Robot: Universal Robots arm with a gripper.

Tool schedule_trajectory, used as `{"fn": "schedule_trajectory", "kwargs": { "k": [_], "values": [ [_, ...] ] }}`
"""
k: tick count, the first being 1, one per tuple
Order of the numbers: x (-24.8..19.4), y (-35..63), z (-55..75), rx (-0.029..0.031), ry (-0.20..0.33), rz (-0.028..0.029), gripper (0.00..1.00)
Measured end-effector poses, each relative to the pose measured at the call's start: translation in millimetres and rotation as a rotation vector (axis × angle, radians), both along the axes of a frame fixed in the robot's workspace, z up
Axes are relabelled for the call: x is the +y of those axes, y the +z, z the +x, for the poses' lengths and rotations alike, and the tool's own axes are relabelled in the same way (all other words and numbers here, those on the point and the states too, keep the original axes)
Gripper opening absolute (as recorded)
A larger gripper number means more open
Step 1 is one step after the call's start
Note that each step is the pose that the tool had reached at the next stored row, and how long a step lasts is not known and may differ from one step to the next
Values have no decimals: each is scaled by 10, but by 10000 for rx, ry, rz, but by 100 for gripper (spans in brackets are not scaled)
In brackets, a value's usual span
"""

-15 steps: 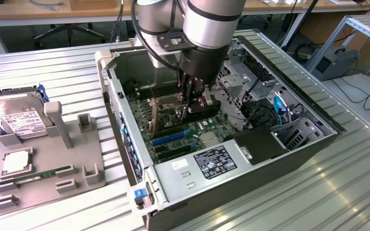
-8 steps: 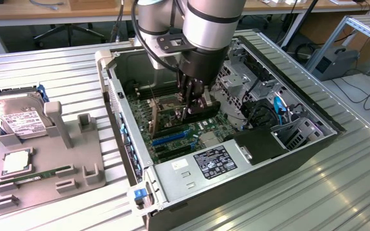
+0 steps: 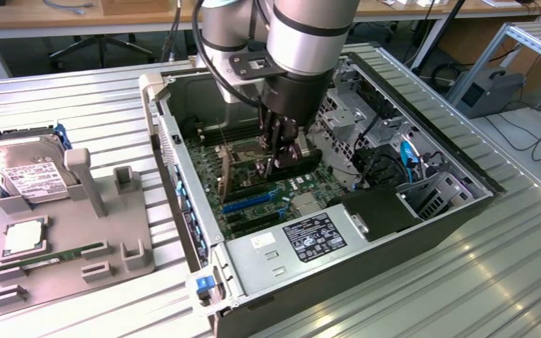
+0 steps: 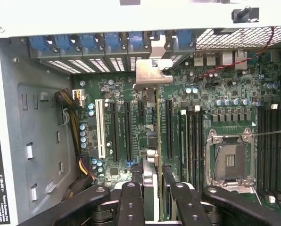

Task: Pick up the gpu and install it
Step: 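Insert the gpu into the slot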

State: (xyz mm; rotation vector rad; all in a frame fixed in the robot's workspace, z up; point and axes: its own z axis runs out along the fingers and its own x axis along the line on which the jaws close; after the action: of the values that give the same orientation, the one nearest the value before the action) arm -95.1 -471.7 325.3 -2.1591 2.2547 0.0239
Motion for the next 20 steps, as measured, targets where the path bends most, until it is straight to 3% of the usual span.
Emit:
{"fn": "schedule_trajectory", "kwargs": {
  "k": [20],
  "values": [
    [0,-45,0,0,0,0,27]
  ]
}}
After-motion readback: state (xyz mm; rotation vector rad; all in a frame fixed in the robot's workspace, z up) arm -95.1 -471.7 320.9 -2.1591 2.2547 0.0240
